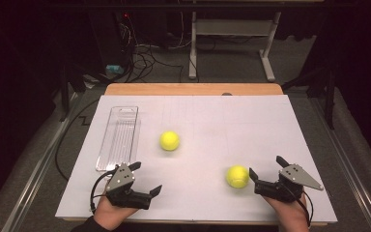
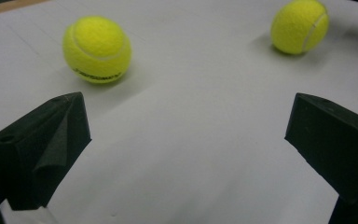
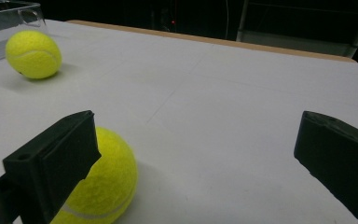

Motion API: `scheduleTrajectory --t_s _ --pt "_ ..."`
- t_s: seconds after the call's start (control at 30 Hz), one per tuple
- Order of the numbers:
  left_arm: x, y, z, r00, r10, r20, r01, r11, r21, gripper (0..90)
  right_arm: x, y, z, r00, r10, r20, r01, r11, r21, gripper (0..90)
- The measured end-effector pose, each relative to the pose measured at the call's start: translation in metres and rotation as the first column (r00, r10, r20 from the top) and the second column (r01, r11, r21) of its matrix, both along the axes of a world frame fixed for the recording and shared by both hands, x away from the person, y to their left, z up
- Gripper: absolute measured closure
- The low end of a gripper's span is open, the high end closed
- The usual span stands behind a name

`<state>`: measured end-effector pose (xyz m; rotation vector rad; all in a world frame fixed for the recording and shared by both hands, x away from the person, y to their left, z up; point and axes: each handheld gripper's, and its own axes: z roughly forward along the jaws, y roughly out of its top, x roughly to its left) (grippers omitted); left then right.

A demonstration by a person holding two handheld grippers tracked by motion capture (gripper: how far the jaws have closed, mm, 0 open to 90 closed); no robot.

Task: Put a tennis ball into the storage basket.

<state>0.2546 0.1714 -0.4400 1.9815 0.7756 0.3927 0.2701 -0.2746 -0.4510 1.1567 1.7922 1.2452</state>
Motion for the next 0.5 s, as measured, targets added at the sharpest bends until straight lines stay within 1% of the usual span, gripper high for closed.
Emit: scheduleTrajectory --t_s 0.03,0.07,0.1,0.13,0.17,0.2,0.23,0.4,0.5 --pt "0.000 -0.007 -0.003 0.9998 -0.015 -0.013 0.016 0.9995 0.026 0.7 0.000 0.000 0.000 1.0000 0.000 0.000 0.000 1.000 0.001 0.0" --pt "0.000 -0.007 -0.003 0.9998 -0.015 -0.013 0.016 0.9995 0.026 0.7 0.000 0.000 0.000 1.0000 0.000 0.000 0.000 1.000 0.001 0.0" --pt "0.000 -0.011 -0.004 0.9993 -0.028 -0.024 0.029 0.9986 0.045 0.7 0.000 0.000 0.000 1.0000 0.000 0.002 0.000 1.000 0.000 0.0" --pt "0.000 -0.013 -0.005 0.9991 -0.030 -0.029 0.032 0.9983 0.048 0.7 0.000 0.000 0.000 1.0000 0.000 0.002 0.000 1.000 0.000 0.0" --pt "0.001 -0.018 -0.007 0.9979 -0.043 -0.047 0.047 0.9961 0.074 0.7 0.000 -0.001 0.000 1.0000 0.002 0.002 -0.002 1.000 0.002 0.0" --pt "0.001 -0.018 -0.007 0.9979 -0.043 -0.047 0.047 0.9961 0.074 0.7 0.000 -0.001 0.000 1.0000 0.002 0.002 -0.002 1.000 0.002 0.0" --pt "0.001 -0.020 -0.009 0.9973 -0.048 -0.056 0.052 0.9953 0.082 0.7 0.000 -0.001 0.000 1.0000 0.001 0.000 -0.001 1.000 0.002 0.0" --pt "0.004 -0.026 -0.015 0.9924 -0.059 -0.108 0.072 0.9902 0.119 0.6 0.000 0.000 -0.001 1.0000 0.003 -0.001 -0.003 1.000 0.003 0.0" --pt "0.006 -0.028 -0.019 0.9881 -0.063 -0.141 0.083 0.9867 0.140 0.6 0.000 0.000 -0.001 1.0000 0.003 -0.003 -0.003 1.000 0.005 0.0"
